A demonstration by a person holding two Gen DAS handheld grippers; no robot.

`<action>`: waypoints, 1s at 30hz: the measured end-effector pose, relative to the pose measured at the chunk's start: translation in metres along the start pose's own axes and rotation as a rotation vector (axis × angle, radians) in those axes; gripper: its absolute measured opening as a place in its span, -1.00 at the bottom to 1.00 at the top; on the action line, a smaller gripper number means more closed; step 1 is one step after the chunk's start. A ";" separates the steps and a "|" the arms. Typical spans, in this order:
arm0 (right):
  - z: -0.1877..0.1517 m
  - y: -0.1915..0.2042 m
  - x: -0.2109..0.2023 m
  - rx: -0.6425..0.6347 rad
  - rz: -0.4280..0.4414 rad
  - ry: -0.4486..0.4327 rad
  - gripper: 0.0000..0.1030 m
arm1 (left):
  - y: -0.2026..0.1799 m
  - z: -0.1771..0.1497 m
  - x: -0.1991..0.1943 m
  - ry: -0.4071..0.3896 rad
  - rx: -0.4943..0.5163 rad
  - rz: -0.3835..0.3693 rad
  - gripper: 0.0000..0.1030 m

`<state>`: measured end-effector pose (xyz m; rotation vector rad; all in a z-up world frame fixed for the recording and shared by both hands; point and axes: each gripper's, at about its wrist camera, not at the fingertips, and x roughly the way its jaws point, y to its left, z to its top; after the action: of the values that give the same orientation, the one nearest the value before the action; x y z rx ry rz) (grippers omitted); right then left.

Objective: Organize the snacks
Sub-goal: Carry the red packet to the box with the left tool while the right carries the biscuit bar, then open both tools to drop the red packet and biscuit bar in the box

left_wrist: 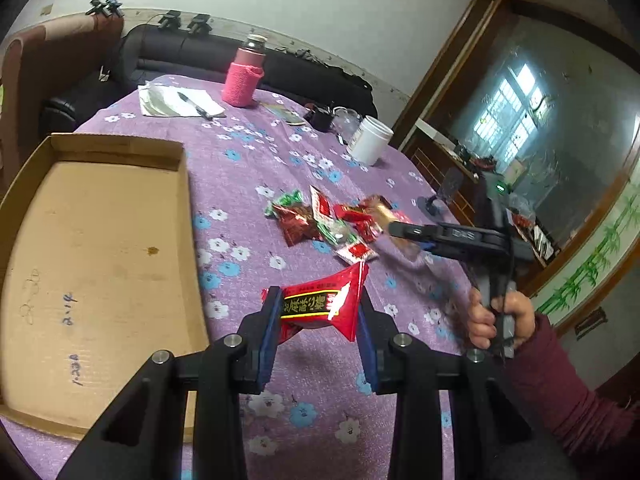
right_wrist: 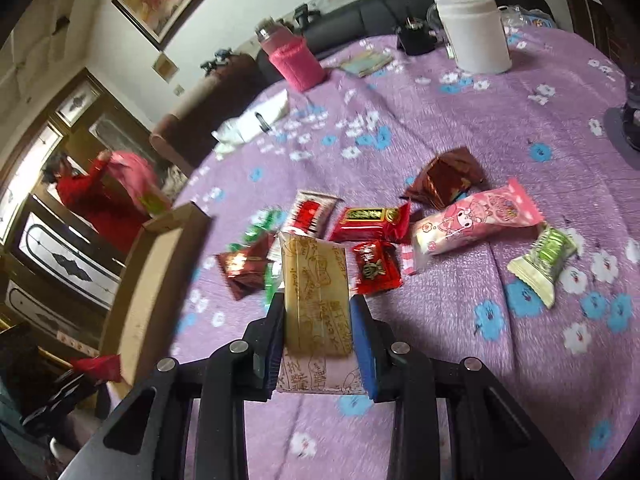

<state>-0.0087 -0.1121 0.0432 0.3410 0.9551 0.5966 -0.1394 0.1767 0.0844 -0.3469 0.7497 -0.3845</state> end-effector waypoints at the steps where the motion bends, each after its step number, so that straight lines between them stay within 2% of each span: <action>1: 0.000 0.006 -0.007 -0.009 0.008 -0.012 -0.34 | 0.004 0.003 -0.004 -0.005 -0.011 0.004 -0.35; 4: 0.003 0.027 -0.019 -0.037 0.032 -0.029 -0.34 | 0.013 0.014 -0.014 -0.019 -0.022 0.028 -0.34; 9: 0.011 0.082 -0.020 -0.089 0.105 -0.020 -0.33 | 0.041 0.042 -0.024 -0.015 -0.022 0.127 -0.34; 13: 0.018 0.133 0.016 -0.102 0.173 0.028 -0.32 | 0.079 0.068 -0.017 0.008 -0.064 0.192 -0.34; 18: 0.027 0.182 0.077 -0.108 0.184 0.081 -0.32 | 0.131 0.093 0.007 0.024 -0.168 0.228 -0.34; 24: 0.033 0.226 0.150 -0.164 0.080 0.119 -0.32 | 0.183 0.102 0.039 0.051 -0.296 0.212 -0.34; 30: 0.040 0.230 0.190 -0.153 0.010 0.130 -0.30 | 0.209 0.104 0.053 0.033 -0.370 0.199 -0.30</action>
<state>0.0332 0.1858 0.0598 0.1718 1.0258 0.7032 0.0146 0.3526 0.0337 -0.6086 0.8800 -0.0614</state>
